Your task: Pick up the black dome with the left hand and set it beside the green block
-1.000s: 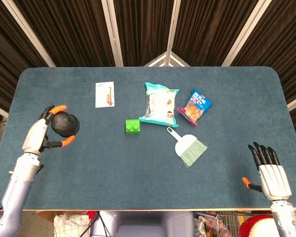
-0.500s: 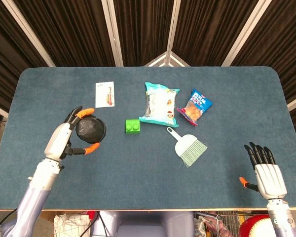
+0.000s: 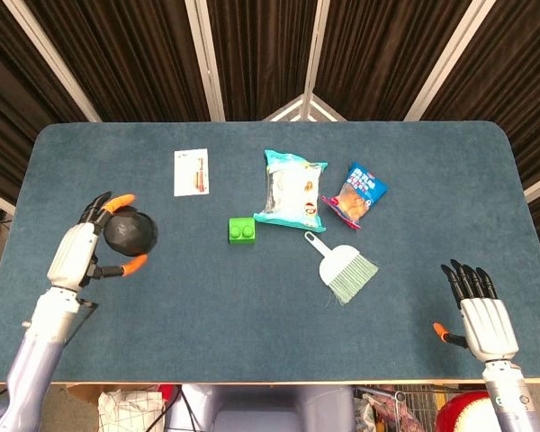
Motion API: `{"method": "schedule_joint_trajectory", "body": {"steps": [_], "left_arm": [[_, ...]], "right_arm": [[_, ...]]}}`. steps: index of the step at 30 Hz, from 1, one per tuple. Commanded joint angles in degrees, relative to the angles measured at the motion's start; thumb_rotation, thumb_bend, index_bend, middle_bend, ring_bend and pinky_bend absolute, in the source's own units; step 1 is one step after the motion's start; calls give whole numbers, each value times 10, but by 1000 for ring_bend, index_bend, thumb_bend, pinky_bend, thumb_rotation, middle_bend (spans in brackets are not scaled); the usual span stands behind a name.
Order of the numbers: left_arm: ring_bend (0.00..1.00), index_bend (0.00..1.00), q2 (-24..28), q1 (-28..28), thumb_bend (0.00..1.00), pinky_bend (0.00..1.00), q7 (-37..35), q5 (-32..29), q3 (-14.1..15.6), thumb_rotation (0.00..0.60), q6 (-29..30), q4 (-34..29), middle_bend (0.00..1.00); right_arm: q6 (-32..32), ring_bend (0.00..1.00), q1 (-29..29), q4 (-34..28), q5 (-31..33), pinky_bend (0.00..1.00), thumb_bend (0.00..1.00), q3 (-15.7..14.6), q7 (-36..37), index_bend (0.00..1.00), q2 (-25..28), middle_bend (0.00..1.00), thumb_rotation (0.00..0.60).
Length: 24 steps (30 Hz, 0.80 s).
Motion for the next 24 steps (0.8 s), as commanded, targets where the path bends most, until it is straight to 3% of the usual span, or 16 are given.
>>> {"method": "schedule_joint_trajectory", "body": {"steps": [1, 9, 17, 24], "left_arm": [[0, 166, -82, -30, 524, 0, -24, -44, 21, 600, -60, 117, 421], [0, 165, -107, -48, 524, 0, 56, -60, 22, 600, -37, 111, 421], [0, 153, -179, -67, 524, 0, 59, -102, 33, 600, -77, 222, 416], [0, 155, -241, -82, 524, 0, 48, -93, 36, 600, -94, 310, 415]], "right_arm": [[1, 40, 0, 0, 0, 0, 209, -1, -1, 0, 0, 0, 600], [10, 40, -5, 0, -8, 0, 209, -4, 12, 0, 5, 0, 600], [7, 40, -5, 7, -8, 0, 208, -4, 23, 0, 6, 0, 600], [9, 40, -6, 9, -7, 0, 209, -3, 34, 0, 12, 0, 600]]}}
